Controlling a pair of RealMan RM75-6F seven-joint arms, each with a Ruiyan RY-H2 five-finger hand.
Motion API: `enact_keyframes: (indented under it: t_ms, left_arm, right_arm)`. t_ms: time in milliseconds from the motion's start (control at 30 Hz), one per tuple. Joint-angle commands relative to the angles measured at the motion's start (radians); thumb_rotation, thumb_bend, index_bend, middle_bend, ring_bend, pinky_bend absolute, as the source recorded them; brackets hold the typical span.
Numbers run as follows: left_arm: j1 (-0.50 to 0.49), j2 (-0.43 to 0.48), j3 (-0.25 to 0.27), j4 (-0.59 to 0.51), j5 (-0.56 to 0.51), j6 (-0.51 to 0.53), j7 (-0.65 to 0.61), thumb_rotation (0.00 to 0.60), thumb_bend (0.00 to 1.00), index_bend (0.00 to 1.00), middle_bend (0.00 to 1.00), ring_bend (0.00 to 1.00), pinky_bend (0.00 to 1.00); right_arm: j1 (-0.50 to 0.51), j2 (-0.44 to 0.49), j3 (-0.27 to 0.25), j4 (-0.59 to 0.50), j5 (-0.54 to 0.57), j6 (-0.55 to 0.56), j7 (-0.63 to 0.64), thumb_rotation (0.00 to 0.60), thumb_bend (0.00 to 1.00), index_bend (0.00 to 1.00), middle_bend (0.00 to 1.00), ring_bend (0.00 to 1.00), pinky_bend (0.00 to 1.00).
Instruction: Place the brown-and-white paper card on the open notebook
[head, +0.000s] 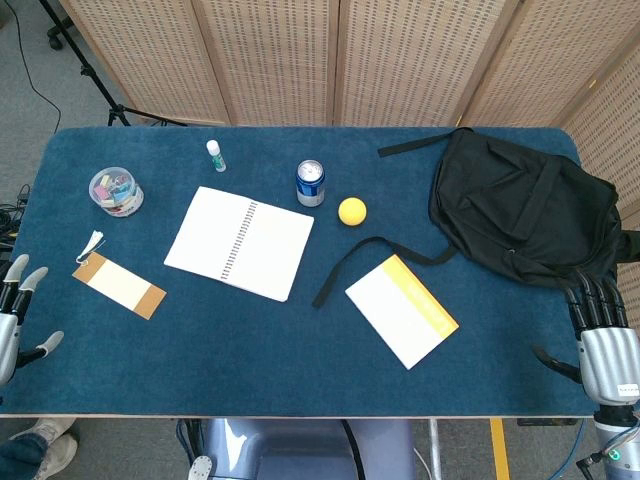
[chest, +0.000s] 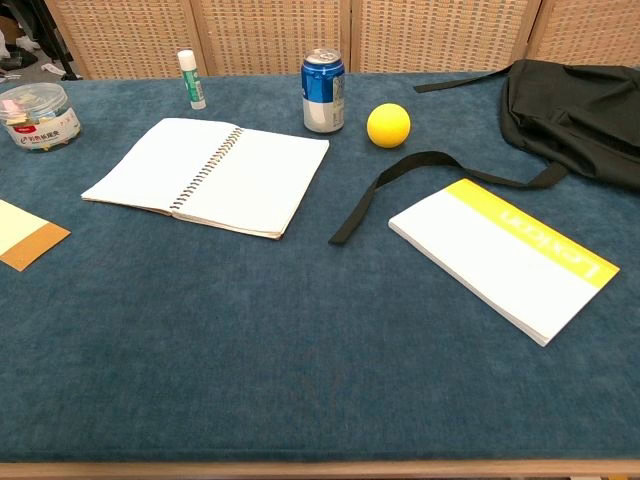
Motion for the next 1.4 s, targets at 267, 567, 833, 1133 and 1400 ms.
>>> enact_keyframes:
  t_ms: [267, 567, 833, 1133, 1400]
  left_arm:
    - [-0.05, 0.045, 0.008, 0.011, -0.039, -0.142, -0.003, 0.6, 0.06, 0.0, 0.0, 0.0, 0.0]
    - [-0.238, 0.014, 0.018, 0.365, 0.009, -0.419, -0.278, 0.6, 0.09, 0.0, 0.0, 0.0, 0.0]
    - [-0.345, -0.136, 0.077, 0.668, 0.093, -0.519, -0.46, 0.6, 0.12, 0.05, 0.0, 0.0, 0.0]
    - [-0.419, -0.254, 0.137, 0.845, 0.125, -0.633, -0.543, 0.6, 0.15, 0.14, 0.0, 0.0, 0.0]
    - [-0.445, -0.279, 0.171, 0.865, 0.147, -0.624, -0.549, 0.6, 0.19, 0.14, 0.0, 0.0, 0.0]
  right_arm:
    - [0.004, -0.011, 0.0, 0.006, 0.01, -0.015, -0.022, 0.6, 0.0, 0.08, 0.0, 0.0, 0.0]
    - [0.029, -0.042, 0.007, 0.02, 0.072, -0.099, -0.081, 0.6, 0.0, 0.08, 0.0, 0.0, 0.0]
    - [0.049, -0.078, 0.018, 0.057, 0.146, -0.173, -0.132, 0.6, 0.0, 0.08, 0.0, 0.0, 0.0]
    - [0.062, -0.106, 0.024, 0.091, 0.2, -0.225, -0.165, 0.6, 0.0, 0.08, 0.0, 0.0, 0.0]
    - [0.07, -0.118, 0.026, 0.12, 0.229, -0.257, -0.159, 0.6, 0.0, 0.08, 0.0, 0.0, 0.0]
